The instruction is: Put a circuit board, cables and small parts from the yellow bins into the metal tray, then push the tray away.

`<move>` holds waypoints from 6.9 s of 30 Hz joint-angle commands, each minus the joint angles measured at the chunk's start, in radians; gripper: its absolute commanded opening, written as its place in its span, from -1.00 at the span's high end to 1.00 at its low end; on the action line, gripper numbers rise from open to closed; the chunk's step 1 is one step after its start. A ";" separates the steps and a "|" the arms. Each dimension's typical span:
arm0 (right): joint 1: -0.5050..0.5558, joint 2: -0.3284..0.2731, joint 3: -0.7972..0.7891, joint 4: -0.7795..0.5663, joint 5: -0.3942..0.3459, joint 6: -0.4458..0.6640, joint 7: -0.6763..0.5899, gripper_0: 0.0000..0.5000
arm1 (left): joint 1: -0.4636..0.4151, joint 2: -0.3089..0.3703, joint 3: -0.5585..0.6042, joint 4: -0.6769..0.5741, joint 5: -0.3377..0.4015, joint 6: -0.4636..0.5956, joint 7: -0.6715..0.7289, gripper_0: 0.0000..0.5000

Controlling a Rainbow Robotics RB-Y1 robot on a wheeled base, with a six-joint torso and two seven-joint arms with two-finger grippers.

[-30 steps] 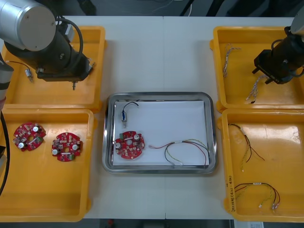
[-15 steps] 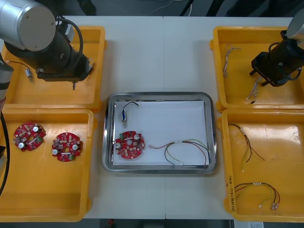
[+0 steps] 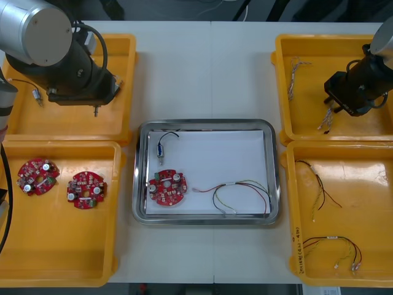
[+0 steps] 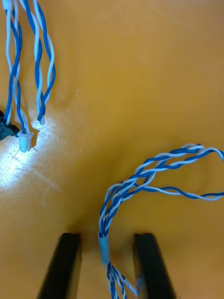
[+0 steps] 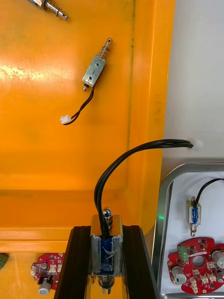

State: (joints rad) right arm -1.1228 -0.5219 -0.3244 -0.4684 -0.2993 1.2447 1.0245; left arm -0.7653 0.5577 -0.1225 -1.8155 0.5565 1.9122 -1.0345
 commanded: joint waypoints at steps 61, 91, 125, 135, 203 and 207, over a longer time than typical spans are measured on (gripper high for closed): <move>0.411 -0.127 0.524 -1.550 -0.406 0.675 0.121 1.00 | 0.008 -0.013 0.050 -0.041 0.033 0.008 0.108 1.00; 0.317 0.020 0.831 -1.523 -0.262 0.593 0.855 1.00 | 0.008 -0.013 0.052 -0.041 0.034 0.008 0.113 1.00; 0.299 0.077 1.044 -1.302 -0.155 0.380 1.007 1.00 | 0.008 -0.013 0.052 -0.044 0.039 0.008 0.120 1.00; 0.299 0.083 1.044 -1.259 -0.184 0.334 1.008 1.00 | 0.008 -0.015 0.052 -0.044 0.042 0.008 0.122 1.00; 0.474 -0.168 0.312 -1.787 -0.457 0.675 0.646 -1.00 | 0.006 -0.059 0.034 -0.054 0.002 0.008 0.160 1.00; 0.546 -0.216 0.263 -1.819 -0.459 0.675 0.556 -1.00 | 0.004 -0.084 0.017 -0.054 -0.026 0.008 0.174 1.00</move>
State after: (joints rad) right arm -0.6349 -0.6780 0.0014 -2.2422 -0.7596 1.9172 1.6275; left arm -0.7641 0.5079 -0.1021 -1.8307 0.5571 1.9130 -0.9856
